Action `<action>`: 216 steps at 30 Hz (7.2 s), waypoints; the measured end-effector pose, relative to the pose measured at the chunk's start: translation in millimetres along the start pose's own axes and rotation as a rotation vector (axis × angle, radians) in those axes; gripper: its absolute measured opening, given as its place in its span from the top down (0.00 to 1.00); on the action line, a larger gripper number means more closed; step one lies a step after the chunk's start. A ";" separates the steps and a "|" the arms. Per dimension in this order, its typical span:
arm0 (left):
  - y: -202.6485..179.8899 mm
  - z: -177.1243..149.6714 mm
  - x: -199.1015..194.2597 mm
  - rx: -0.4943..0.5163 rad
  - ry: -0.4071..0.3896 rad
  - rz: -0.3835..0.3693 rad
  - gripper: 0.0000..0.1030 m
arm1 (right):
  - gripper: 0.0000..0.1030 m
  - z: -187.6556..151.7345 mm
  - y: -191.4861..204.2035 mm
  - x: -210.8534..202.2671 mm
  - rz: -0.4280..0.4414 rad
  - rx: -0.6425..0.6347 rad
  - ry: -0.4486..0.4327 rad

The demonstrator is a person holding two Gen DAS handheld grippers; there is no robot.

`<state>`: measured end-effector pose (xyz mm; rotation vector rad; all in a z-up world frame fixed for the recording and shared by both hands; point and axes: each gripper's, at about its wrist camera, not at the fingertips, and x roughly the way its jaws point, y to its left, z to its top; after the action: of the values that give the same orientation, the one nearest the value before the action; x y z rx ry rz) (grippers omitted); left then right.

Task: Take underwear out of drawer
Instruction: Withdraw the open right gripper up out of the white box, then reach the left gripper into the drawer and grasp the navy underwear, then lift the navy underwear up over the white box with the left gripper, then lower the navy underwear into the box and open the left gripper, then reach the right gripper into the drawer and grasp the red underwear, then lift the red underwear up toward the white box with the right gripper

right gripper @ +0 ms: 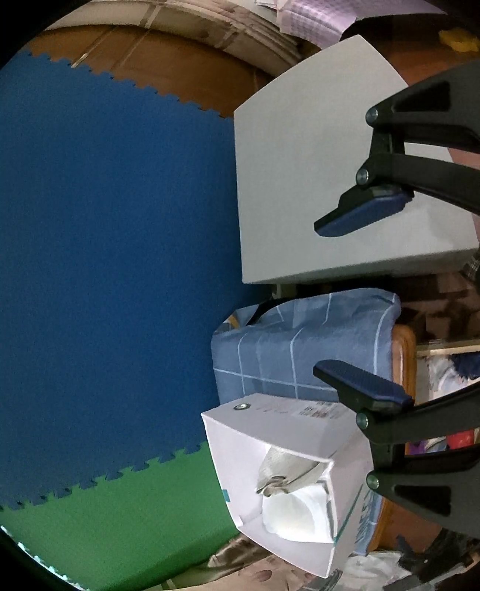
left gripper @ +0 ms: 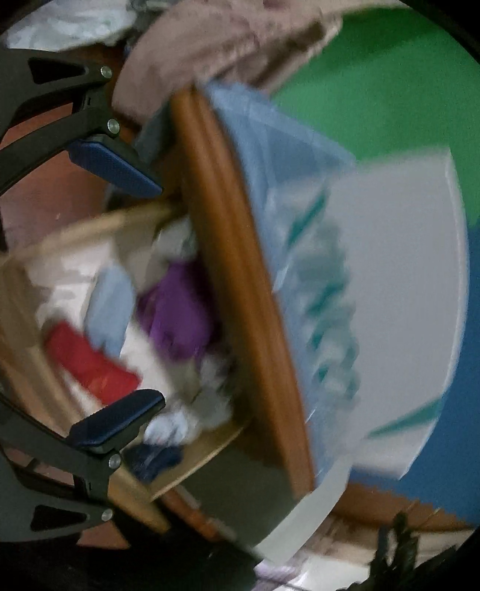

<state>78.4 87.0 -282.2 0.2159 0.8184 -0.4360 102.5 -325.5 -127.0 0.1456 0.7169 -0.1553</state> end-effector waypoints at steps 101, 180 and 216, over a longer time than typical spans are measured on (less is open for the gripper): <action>1.3 296.6 -7.3 -0.290 0.063 0.098 0.91 | 0.26 -120.6 48.3 26.9 0.046 -0.447 -0.073; 135.6 -35.9 -116.7 -0.479 -0.366 -0.041 0.01 | 0.26 -260.6 293.0 154.3 0.536 -1.250 0.611; 120.7 -19.6 -83.9 -0.431 -0.231 0.006 0.01 | 0.65 -202.2 186.4 19.3 0.510 -0.899 0.387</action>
<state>70.0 225.8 -230.6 -0.2287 0.6654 -0.2634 22.8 -107.3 -275.5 -0.5152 1.0485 0.6995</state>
